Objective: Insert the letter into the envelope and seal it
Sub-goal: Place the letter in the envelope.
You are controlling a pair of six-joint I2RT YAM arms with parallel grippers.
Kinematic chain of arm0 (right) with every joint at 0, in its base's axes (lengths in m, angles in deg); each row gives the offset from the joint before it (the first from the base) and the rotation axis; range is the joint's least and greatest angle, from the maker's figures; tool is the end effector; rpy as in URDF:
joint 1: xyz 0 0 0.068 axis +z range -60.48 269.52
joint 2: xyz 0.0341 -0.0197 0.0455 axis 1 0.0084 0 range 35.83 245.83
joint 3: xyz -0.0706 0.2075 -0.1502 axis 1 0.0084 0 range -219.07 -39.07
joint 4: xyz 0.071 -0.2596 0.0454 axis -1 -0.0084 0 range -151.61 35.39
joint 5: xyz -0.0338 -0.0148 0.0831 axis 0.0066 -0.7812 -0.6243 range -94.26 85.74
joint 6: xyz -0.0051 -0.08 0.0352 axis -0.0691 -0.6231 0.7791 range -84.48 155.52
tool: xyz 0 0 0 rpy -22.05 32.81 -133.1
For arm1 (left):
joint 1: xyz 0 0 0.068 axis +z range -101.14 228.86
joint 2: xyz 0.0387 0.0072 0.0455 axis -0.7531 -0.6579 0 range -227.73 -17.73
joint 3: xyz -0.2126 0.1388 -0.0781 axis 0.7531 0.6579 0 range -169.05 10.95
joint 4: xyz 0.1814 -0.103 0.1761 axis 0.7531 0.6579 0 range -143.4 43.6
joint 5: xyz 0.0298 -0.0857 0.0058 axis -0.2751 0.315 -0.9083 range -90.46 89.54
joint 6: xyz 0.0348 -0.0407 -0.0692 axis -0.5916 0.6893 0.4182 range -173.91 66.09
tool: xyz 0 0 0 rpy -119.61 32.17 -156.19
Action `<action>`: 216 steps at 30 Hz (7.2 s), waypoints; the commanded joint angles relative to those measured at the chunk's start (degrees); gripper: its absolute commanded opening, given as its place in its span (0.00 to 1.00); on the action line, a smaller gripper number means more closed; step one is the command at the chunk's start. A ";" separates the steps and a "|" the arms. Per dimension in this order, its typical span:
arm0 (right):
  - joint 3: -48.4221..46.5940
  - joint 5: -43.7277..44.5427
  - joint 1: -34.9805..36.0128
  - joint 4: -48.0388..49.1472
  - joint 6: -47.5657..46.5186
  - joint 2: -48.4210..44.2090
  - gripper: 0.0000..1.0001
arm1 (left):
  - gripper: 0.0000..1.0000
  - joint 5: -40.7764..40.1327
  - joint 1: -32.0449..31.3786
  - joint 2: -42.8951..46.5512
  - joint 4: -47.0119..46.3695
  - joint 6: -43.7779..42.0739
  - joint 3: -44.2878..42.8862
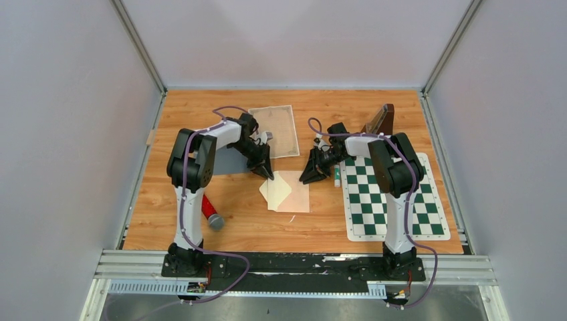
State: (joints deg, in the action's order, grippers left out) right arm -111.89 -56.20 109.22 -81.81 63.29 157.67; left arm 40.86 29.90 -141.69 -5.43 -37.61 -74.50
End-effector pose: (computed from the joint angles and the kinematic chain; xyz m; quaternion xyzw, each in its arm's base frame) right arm 0.3546 0.1918 0.0584 -0.0104 -0.8940 -0.4414 0.0762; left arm 0.3713 -0.1817 0.0810 -0.0325 -0.9348 0.3447 0.0794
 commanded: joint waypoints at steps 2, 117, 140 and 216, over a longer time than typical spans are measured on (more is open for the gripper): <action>-0.58 2.55 -0.43 -2.20 -0.35 0.48 0.24 | 0.23 2.70 1.61 4.41 0.44 0.95 2.04; 1.20 12.14 4.25 -12.02 -3.86 -1.89 0.65 | 0.00 7.17 -5.91 -2.15 -14.22 6.81 2.43; 0.30 13.21 3.62 -13.13 -5.07 -3.62 0.65 | 0.00 1.47 -6.53 -5.60 -9.23 5.33 -1.22; -8.19 14.06 -2.52 -9.66 -6.56 2.68 0.64 | 0.00 20.46 0.68 0.99 -17.81 -1.79 10.69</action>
State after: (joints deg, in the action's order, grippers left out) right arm -118.64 -48.64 108.72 -94.58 61.70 156.54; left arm 54.68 30.10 -142.32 -17.70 -36.70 -65.43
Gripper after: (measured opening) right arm 0.640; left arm 0.006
